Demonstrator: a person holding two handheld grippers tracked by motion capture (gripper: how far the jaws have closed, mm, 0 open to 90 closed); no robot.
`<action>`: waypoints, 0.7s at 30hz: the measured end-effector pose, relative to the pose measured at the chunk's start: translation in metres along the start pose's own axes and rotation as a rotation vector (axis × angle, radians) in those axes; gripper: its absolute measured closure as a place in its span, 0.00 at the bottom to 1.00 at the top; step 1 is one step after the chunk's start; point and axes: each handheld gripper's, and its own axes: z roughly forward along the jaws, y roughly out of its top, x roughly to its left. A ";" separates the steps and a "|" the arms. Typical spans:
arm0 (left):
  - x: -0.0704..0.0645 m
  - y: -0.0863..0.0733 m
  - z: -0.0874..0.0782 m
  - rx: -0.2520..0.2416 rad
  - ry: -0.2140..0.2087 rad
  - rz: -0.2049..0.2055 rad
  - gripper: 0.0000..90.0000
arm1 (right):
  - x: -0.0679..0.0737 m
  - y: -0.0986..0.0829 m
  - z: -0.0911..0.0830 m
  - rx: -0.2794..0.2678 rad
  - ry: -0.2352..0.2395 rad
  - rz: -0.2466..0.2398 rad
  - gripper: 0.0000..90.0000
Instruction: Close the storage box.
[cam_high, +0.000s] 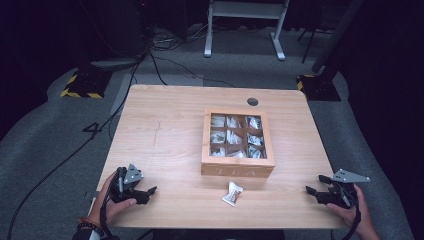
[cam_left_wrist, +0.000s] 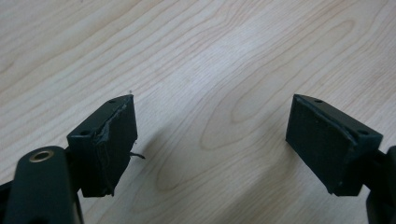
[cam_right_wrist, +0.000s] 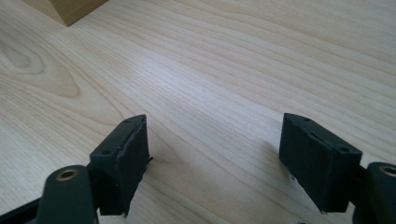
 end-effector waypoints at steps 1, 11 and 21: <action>0.003 -0.003 0.000 -0.009 -0.013 -0.024 0.19 | -0.001 -0.002 -0.001 -0.009 -0.005 0.008 0.27; 0.008 -0.009 0.001 -0.039 -0.031 -0.064 0.17 | -0.001 -0.003 0.000 -0.006 -0.033 -0.001 0.25; 0.008 -0.010 0.001 -0.039 -0.032 -0.056 0.17 | -0.002 -0.003 0.000 -0.007 -0.038 0.003 0.25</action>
